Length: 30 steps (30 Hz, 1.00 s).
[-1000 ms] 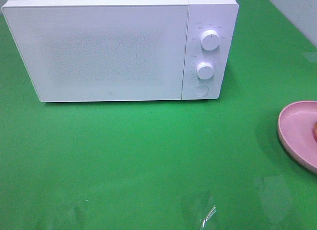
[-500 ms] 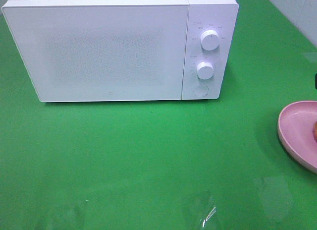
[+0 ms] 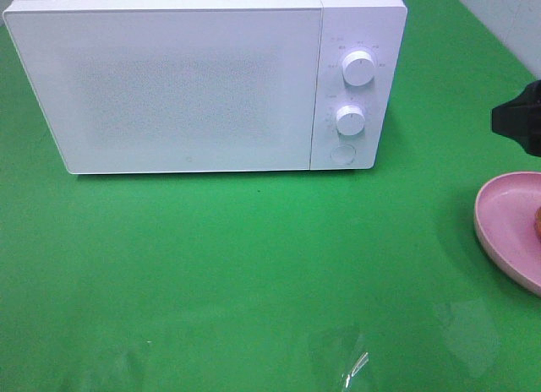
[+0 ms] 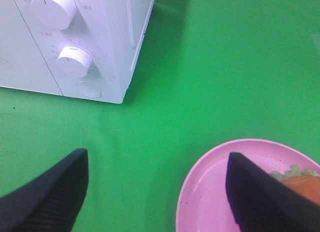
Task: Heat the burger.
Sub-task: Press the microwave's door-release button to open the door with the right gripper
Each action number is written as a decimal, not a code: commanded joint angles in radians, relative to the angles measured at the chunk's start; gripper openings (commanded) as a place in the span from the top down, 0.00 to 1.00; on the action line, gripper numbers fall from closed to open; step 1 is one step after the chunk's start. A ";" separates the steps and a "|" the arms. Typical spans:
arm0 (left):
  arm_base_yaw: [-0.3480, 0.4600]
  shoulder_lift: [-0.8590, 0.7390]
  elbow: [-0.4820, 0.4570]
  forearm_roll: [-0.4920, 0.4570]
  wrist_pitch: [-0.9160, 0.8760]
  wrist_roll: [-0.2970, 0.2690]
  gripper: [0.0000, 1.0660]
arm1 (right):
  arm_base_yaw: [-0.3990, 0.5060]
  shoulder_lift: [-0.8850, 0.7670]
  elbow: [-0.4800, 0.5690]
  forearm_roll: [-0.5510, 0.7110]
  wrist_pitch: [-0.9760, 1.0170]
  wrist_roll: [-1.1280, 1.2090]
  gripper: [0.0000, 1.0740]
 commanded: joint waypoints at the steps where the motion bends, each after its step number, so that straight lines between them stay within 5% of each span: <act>1: 0.004 -0.015 0.000 -0.008 -0.003 -0.005 0.06 | -0.001 0.071 0.003 0.005 -0.098 0.003 0.32; 11: 0.004 -0.015 0.000 -0.008 -0.003 -0.005 0.06 | 0.010 0.167 0.003 0.065 -0.272 0.006 0.32; 30: 0.004 -0.015 0.000 -0.008 -0.003 -0.005 0.06 | 0.239 0.349 0.003 0.311 -0.496 -0.151 0.32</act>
